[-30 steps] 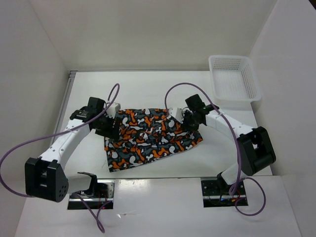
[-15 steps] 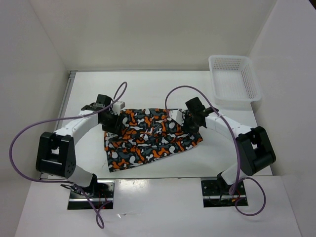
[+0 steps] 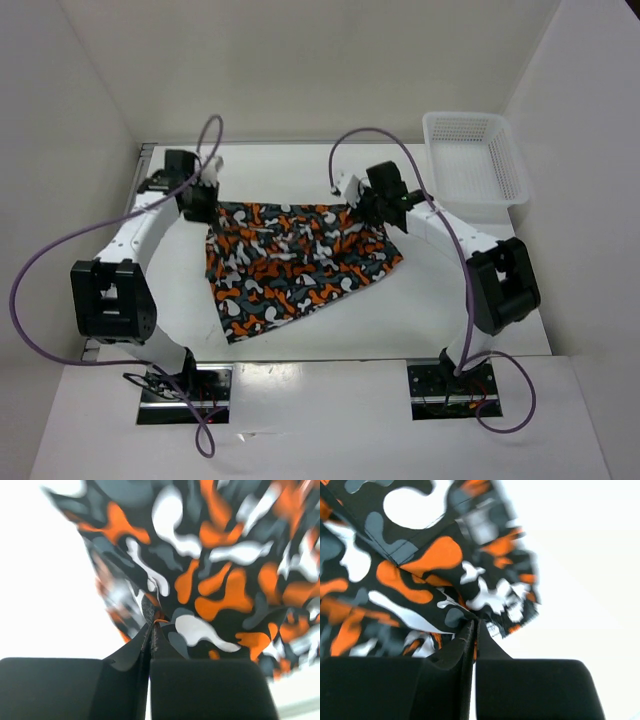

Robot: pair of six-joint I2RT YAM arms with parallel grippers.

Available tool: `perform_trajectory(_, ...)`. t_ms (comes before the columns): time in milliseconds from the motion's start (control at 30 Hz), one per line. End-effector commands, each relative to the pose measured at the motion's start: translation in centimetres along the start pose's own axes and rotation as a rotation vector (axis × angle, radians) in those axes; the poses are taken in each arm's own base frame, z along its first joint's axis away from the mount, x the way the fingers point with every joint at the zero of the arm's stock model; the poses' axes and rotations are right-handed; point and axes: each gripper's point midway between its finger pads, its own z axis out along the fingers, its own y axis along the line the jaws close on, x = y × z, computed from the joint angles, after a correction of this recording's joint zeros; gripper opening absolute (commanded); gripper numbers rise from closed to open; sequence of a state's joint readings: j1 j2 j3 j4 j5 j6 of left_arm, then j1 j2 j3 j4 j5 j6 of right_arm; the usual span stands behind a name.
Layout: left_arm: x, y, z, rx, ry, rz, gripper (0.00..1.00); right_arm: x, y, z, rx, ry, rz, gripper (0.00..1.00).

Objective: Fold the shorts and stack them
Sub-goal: Fold the shorts

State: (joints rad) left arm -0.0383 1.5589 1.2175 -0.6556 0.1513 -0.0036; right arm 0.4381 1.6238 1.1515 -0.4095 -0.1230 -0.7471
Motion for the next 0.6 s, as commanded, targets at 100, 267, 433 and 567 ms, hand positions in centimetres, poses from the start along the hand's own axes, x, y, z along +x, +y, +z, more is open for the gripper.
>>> perform_trajectory(100, -13.8, 5.3, -5.9, -0.157, -0.322, -0.018, 0.00, -10.3, -12.3, -1.6, 0.371, -0.252, 0.085, 0.00)
perform_trajectory(267, -13.3, 3.2, -8.3, -0.101, -0.307, -0.001, 0.00, -7.0, -13.4, -2.4, 0.364, -0.181, 0.103, 0.00)
perform_trajectory(433, -4.5, -2.9, -8.0, 0.035, -0.071, 0.051, 0.00, -2.1, -9.6, -2.9, 0.278, -0.071, 0.024, 0.00)
perform_trajectory(567, 3.9, -5.7, -7.7, 0.144, 0.232, 0.029, 0.00, 0.1, -6.7, -2.8, 0.185, -0.021, -0.020, 0.00)
